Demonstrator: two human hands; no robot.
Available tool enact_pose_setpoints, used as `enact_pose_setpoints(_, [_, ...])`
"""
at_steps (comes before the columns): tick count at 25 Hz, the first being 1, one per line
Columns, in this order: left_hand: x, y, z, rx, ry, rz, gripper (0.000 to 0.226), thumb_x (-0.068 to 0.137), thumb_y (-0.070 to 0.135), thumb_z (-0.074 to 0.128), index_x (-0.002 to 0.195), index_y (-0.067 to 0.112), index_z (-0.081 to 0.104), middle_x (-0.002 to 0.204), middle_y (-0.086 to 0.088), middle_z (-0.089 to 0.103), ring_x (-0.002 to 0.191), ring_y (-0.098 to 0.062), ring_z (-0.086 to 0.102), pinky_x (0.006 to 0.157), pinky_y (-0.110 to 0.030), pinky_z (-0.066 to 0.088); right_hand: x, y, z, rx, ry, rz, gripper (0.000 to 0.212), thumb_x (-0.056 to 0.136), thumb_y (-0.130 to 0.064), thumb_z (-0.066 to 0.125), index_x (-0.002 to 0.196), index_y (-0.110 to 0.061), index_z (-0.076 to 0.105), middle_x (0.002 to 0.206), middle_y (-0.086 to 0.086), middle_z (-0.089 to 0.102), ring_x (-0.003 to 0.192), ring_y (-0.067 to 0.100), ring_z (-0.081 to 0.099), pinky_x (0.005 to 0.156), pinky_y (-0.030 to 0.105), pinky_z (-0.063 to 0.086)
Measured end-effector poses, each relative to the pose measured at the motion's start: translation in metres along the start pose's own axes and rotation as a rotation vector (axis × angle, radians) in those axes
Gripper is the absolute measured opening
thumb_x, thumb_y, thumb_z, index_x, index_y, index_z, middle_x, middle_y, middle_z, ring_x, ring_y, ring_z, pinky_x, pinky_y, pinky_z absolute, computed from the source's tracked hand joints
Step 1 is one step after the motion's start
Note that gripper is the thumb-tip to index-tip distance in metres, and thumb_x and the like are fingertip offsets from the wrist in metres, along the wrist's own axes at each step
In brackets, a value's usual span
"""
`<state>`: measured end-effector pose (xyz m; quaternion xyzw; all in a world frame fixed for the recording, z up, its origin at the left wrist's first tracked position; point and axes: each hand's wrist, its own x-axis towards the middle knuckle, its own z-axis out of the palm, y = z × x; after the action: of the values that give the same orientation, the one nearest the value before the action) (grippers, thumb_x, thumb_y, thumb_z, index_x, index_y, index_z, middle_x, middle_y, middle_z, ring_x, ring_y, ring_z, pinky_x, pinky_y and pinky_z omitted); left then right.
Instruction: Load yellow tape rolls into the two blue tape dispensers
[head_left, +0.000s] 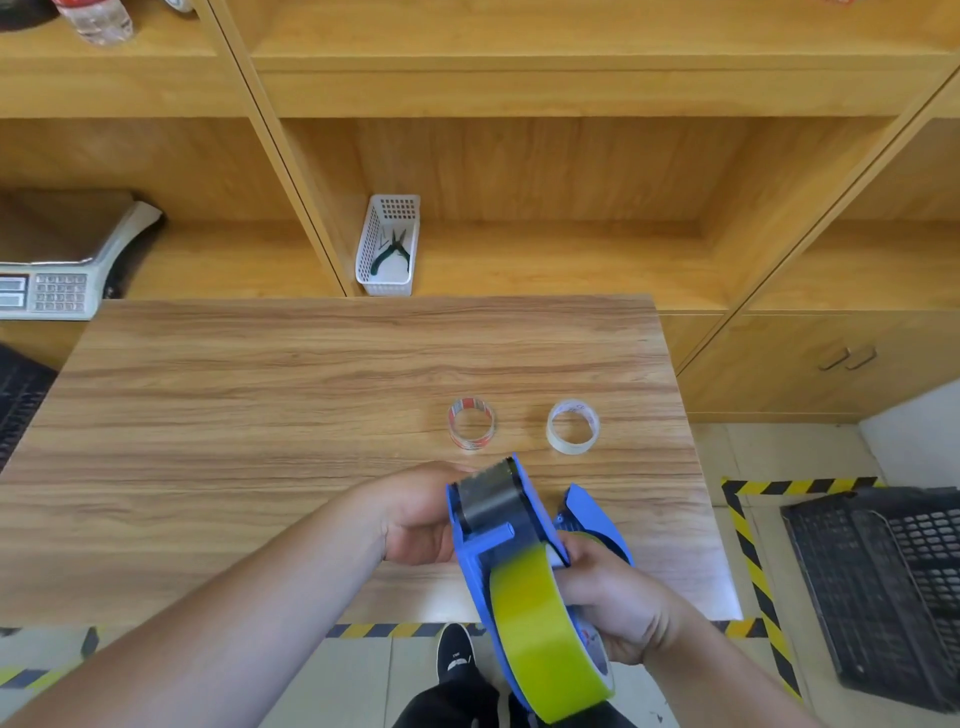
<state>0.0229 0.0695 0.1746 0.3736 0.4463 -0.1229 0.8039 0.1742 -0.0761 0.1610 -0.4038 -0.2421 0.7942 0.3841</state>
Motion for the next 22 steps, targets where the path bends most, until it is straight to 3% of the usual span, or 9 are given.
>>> enact_pose_setpoints(2, [0.017, -0.015, -0.014, -0.161, 0.162, 0.033, 0.013, 0.094, 0.015, 0.065, 0.097, 0.007, 0.075, 0.100, -0.016, 0.075, 0.087, -0.026, 0.067, 0.084, -0.033, 0.056, 0.010, 0.009, -0.006, 0.047, 0.097, 0.007, 0.030, 0.080, 0.013, 0.056, 0.107, 0.011, 0.068, 0.090, 0.017, 0.075, 0.080, 0.028, 0.075, 0.073, 0.036, 0.060])
enact_pose_setpoints(3, [0.026, -0.023, -0.025, -0.238, 0.248, 0.057, 0.018, 0.088, 0.019, 0.070, 0.105, 0.011, 0.072, 0.100, -0.015, 0.070, 0.088, -0.028, 0.059, 0.085, -0.034, 0.050, 0.016, 0.012, -0.007, 0.060, 0.131, 0.022, 0.034, 0.079, 0.010, 0.059, 0.112, 0.012, 0.066, 0.096, 0.021, 0.074, 0.086, 0.032, 0.074, 0.079, 0.039, 0.060])
enact_pose_setpoints(5, [0.036, -0.039, -0.043, -0.374, 0.383, 0.088, 0.016, 0.088, 0.020, 0.069, 0.103, 0.014, 0.068, 0.080, -0.006, 0.063, 0.067, -0.020, 0.053, 0.067, -0.027, 0.045, 0.025, 0.017, -0.008, 0.047, 0.238, 0.045, 0.036, 0.074, 0.005, 0.065, 0.110, 0.004, 0.071, 0.103, 0.024, 0.073, 0.096, 0.037, 0.072, 0.086, 0.042, 0.057])
enact_pose_setpoints(7, [0.037, -0.057, -0.056, -0.386, 0.467, 0.069, 0.005, 0.095, 0.019, 0.064, 0.092, 0.015, 0.065, 0.064, 0.002, 0.056, 0.050, -0.012, 0.045, 0.046, -0.020, 0.036, 0.039, 0.024, -0.009, -0.012, 0.382, 0.078, 0.030, 0.070, 0.000, 0.072, 0.098, -0.009, 0.077, 0.102, 0.021, 0.076, 0.095, 0.033, 0.073, 0.082, 0.039, 0.057])
enact_pose_setpoints(9, [0.033, -0.076, -0.065, -0.336, 0.518, 0.064, 0.008, 0.096, 0.018, 0.064, 0.089, 0.014, 0.066, 0.066, 0.002, 0.057, 0.050, -0.012, 0.045, 0.044, -0.022, 0.035, 0.056, 0.038, -0.014, -0.111, 0.488, 0.136, 0.030, 0.075, -0.006, 0.076, 0.102, -0.017, 0.074, 0.103, 0.012, 0.078, 0.095, 0.025, 0.074, 0.082, 0.038, 0.056])
enact_pose_setpoints(12, [0.036, -0.101, -0.074, -0.307, 0.565, 0.132, 0.012, 0.096, 0.015, 0.065, 0.083, 0.015, 0.067, 0.070, -0.002, 0.056, 0.053, -0.015, 0.047, 0.052, -0.028, 0.037, 0.083, 0.061, -0.019, -0.268, 0.573, 0.239, 0.037, 0.077, -0.023, 0.077, 0.111, -0.032, 0.066, 0.102, -0.002, 0.078, 0.095, 0.019, 0.073, 0.087, 0.042, 0.059])
enact_pose_setpoints(15, [0.045, -0.118, -0.078, -0.207, 0.573, 0.174, 0.024, 0.097, 0.018, 0.066, 0.074, 0.021, 0.071, 0.071, -0.002, 0.059, 0.060, -0.016, 0.051, 0.060, -0.027, 0.042, 0.109, 0.075, -0.018, -0.355, 0.656, 0.290, 0.031, 0.083, -0.023, 0.071, 0.110, -0.034, 0.061, 0.101, -0.002, 0.073, 0.082, 0.014, 0.068, 0.062, 0.027, 0.051])
enact_pose_setpoints(18, [0.053, -0.129, -0.080, -0.085, 0.590, 0.164, 0.005, 0.093, 0.025, 0.071, 0.094, 0.023, 0.076, 0.091, 0.003, 0.074, 0.077, -0.012, 0.065, 0.071, -0.025, 0.050, 0.134, 0.089, -0.025, -0.466, 0.724, 0.335, 0.034, 0.075, -0.028, 0.068, 0.108, -0.033, 0.060, 0.109, 0.003, 0.065, 0.084, 0.019, 0.068, 0.064, 0.032, 0.053])
enact_pose_setpoints(22, [0.069, -0.140, -0.086, 0.094, 0.626, 0.093, 0.028, 0.088, 0.032, 0.077, 0.116, 0.032, 0.070, 0.107, 0.010, 0.075, 0.096, -0.009, 0.071, 0.092, -0.029, 0.056, 0.154, 0.102, -0.034, -0.622, 0.737, 0.376, 0.039, 0.073, -0.025, 0.063, 0.112, -0.025, 0.059, 0.115, 0.001, 0.053, 0.084, 0.021, 0.065, 0.068, 0.034, 0.054])
